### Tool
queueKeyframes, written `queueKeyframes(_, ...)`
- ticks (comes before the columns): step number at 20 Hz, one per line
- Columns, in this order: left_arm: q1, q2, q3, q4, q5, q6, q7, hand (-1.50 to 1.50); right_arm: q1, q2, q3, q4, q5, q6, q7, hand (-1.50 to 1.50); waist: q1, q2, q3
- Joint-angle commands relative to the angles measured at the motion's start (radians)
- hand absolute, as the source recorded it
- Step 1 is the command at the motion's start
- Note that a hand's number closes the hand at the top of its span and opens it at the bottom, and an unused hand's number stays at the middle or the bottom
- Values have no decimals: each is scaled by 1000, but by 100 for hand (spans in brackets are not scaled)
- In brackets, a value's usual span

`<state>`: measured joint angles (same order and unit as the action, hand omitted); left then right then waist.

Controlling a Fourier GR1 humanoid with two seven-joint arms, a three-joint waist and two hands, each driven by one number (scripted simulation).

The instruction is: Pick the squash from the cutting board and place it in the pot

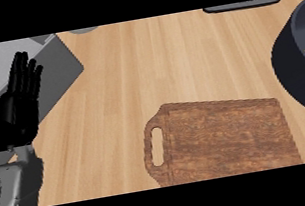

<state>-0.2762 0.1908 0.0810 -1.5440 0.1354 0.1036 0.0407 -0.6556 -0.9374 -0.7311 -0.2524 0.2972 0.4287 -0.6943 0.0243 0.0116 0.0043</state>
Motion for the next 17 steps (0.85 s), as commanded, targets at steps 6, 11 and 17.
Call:
queueKeyframes(6, -6, -1, 6, -12, 11, -5, 12, 0, 98, -117, -88, 67, -86, 124, -92, -150, 2, 5, 5)
queueKeyframes(11, 19, -2, -4, -10, -11, -9, -27, 0, 133, -108, -91, 67, -93, 108, -102, -150, 12, 11, 7)
queueKeyframes(17, -9, 3, 9, -13, 2, 0, 14, 0, 171, -171, -102, 62, -109, 158, -83, -150, 2, 10, 11)
